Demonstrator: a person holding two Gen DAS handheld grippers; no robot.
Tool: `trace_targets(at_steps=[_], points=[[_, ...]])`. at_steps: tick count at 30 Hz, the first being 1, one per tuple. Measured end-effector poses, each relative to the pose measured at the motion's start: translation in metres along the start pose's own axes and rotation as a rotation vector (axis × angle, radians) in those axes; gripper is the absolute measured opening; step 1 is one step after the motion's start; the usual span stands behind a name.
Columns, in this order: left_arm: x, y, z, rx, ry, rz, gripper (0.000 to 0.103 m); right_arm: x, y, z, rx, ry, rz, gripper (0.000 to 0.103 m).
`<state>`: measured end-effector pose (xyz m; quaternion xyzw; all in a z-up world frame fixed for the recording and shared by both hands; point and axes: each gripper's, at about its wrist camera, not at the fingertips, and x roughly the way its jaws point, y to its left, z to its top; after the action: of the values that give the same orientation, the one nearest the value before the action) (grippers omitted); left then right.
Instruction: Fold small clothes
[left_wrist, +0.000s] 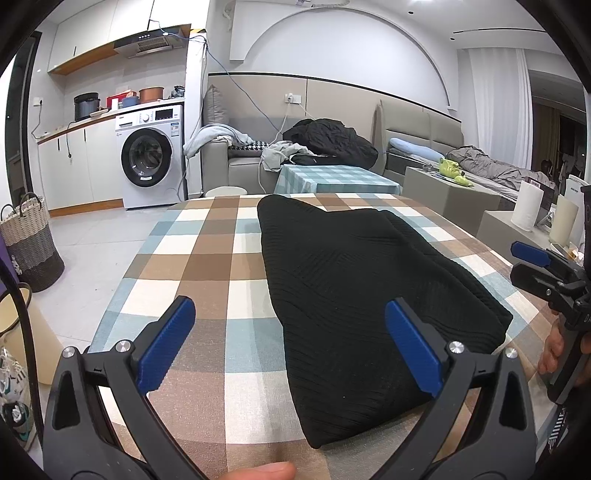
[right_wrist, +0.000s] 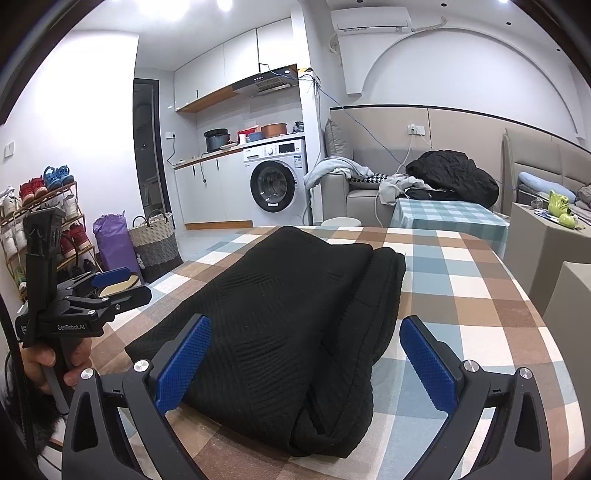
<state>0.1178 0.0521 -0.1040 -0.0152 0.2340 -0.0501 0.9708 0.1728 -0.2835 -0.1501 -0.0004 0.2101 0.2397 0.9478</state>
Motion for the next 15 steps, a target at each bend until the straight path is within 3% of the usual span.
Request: trace_targets(at_steps=[15], points=[[-0.0001, 0.0001, -0.0001, -0.002, 0.0, 0.0, 0.102, 0.0012, 0.0005, 0.0007, -0.003, -0.002, -0.004, 0.103]])
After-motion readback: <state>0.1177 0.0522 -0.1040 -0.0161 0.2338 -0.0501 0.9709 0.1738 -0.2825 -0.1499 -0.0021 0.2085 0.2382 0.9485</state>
